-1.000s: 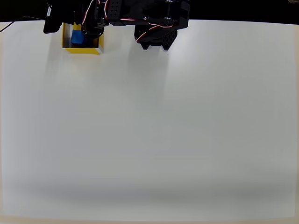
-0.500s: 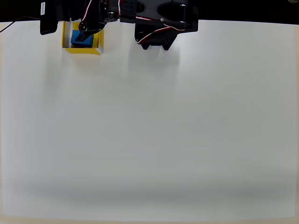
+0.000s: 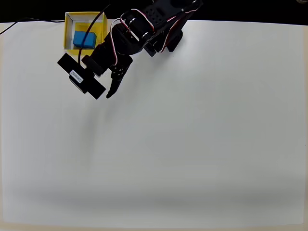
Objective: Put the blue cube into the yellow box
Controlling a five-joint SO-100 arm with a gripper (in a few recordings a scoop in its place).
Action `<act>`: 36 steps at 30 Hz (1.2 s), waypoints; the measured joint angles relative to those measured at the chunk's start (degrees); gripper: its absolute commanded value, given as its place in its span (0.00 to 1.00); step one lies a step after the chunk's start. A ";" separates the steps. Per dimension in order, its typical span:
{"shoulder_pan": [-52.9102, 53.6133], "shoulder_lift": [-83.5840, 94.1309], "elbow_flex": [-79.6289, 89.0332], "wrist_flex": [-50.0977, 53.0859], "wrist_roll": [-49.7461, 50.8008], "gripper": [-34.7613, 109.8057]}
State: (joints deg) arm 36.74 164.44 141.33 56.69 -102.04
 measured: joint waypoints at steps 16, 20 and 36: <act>-33.13 23.20 21.45 13.80 4.83 0.24; -33.49 25.66 27.60 14.06 5.27 0.24; -36.04 25.75 37.35 19.16 4.39 0.24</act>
State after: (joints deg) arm 0.70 190.20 178.68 75.85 -97.65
